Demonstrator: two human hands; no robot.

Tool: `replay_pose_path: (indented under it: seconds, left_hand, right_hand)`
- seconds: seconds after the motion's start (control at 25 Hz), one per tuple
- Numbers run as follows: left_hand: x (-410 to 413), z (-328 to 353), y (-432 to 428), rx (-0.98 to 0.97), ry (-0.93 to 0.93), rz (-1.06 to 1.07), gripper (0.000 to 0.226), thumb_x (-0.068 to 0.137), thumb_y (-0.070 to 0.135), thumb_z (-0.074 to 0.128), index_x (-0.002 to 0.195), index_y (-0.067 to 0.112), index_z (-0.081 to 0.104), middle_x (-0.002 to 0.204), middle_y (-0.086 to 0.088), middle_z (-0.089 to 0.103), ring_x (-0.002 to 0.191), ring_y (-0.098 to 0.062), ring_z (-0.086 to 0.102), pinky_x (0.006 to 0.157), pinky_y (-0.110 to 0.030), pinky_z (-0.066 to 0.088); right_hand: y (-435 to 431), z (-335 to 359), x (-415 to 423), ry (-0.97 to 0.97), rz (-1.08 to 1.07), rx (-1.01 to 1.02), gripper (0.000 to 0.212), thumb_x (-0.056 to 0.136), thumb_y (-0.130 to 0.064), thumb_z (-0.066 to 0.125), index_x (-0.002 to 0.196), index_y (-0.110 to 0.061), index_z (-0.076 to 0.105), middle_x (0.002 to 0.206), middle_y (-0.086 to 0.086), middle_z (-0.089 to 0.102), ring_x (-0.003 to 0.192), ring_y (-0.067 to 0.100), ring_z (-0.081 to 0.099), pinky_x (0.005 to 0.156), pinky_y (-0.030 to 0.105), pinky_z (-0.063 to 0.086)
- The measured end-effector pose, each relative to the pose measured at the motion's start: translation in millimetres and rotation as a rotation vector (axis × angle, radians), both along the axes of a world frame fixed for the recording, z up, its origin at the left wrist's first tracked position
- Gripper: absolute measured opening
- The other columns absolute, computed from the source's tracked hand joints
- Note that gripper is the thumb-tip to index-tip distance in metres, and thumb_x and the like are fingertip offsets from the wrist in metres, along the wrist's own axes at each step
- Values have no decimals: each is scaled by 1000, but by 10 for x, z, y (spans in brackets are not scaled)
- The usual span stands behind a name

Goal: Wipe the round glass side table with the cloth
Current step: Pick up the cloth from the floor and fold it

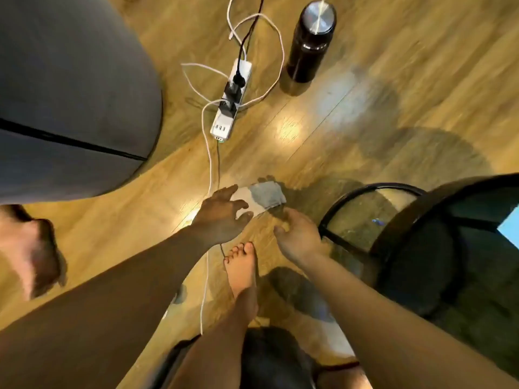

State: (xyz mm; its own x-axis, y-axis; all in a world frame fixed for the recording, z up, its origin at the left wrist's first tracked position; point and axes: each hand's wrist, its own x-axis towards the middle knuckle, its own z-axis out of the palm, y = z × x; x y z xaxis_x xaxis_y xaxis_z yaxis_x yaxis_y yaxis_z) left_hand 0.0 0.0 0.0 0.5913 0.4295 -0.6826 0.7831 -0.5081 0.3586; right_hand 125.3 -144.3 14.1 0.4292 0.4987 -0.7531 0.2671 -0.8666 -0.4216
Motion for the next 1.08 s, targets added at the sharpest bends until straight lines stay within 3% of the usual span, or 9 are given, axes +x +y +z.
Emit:
replay_pose_path:
  seconds: [0.12, 0.24, 0.32, 0.4, 0.56, 0.68, 0.8, 0.92, 1.08]
  left_hand:
    - [-85, -852, 49, -47, 135, -191, 46, 96, 59, 44, 138, 44, 52, 170, -3, 0, 156, -28, -3, 125, -51, 4]
    - [-124, -1480, 56, -60, 127, -148, 37, 94, 51, 52, 129, 43, 61, 169, -4, -6, 154, -32, -7, 124, -54, 2]
    - [-162, -1812, 81, -105, 77, 11, 35, 91, 36, 61, 125, 35, 64, 166, -6, 11, 151, -34, 12, 122, -49, 19]
    - [-197, -2045, 45, -68, -21, 151, 35, 85, 22, 66, 120, 23, 64, 150, -7, 32, 134, -34, 36, 105, -37, 38]
    - [-235, -2165, 37, -82, -110, 341, 47, 73, 8, 70, 113, 12, 44, 116, -16, 58, 102, -36, 57, 67, -32, 40]
    - [-225, -1775, 71, -248, -39, 457, 61, 70, 16, 75, 121, 17, 40, 102, -9, 67, 87, -30, 63, 67, -37, 50]
    - [-165, -933, -61, -483, -259, 489, 43, 74, -9, 74, 113, 3, 60, 89, -6, 64, 87, -19, 57, 62, -18, 48]
    - [-44, -33, -151, -457, -331, 379, 31, 67, 10, 80, 96, 10, 68, 86, 4, 67, 80, -2, 61, 71, -16, 49]
    - [262, 961, -521, -374, -412, 185, 35, 78, -23, 64, 96, 7, 65, 93, 2, 72, 84, 11, 65, 74, -5, 49]
  right_hand:
    - [122, -842, -111, -3, -38, -98, 43, 94, -25, 55, 136, -13, 53, 141, 12, 55, 133, 30, 48, 105, 32, 39]
    - [257, -1442, -121, -5, -156, -89, 51, 94, -19, 54, 144, -13, 44, 148, 14, 46, 137, 32, 42, 110, 37, 37]
    - [391, -1845, -101, -73, -245, -35, 61, 95, -20, 58, 151, -15, 34, 153, 13, 39, 140, 31, 39, 111, 38, 36]
    - [488, -2175, -75, -59, -386, -49, 67, 92, -26, 64, 150, -13, 33, 151, 13, 42, 136, 33, 45, 105, 39, 42]
    - [483, -2276, -248, 76, -612, -20, 33, 86, -20, 63, 116, -10, 56, 125, 17, 61, 112, 35, 61, 97, 46, 51]
    - [512, -1692, -422, 83, -729, 174, 16, 80, -13, 66, 83, -18, 51, 93, 12, 65, 87, 30, 63, 77, 43, 54]
    - [387, -642, -552, 134, -715, 397, 26, 74, -16, 67, 78, -29, 44, 74, -8, 56, 66, 11, 52, 59, 22, 44]
    - [138, 246, -607, 172, -686, 498, 31, 69, -26, 63, 91, -38, 45, 85, -10, 62, 76, 8, 59, 64, 19, 50]
    - [-447, 1235, -407, 88, -672, 729, 45, 76, -15, 73, 109, -37, 51, 102, -9, 71, 93, 10, 68, 82, 37, 58]
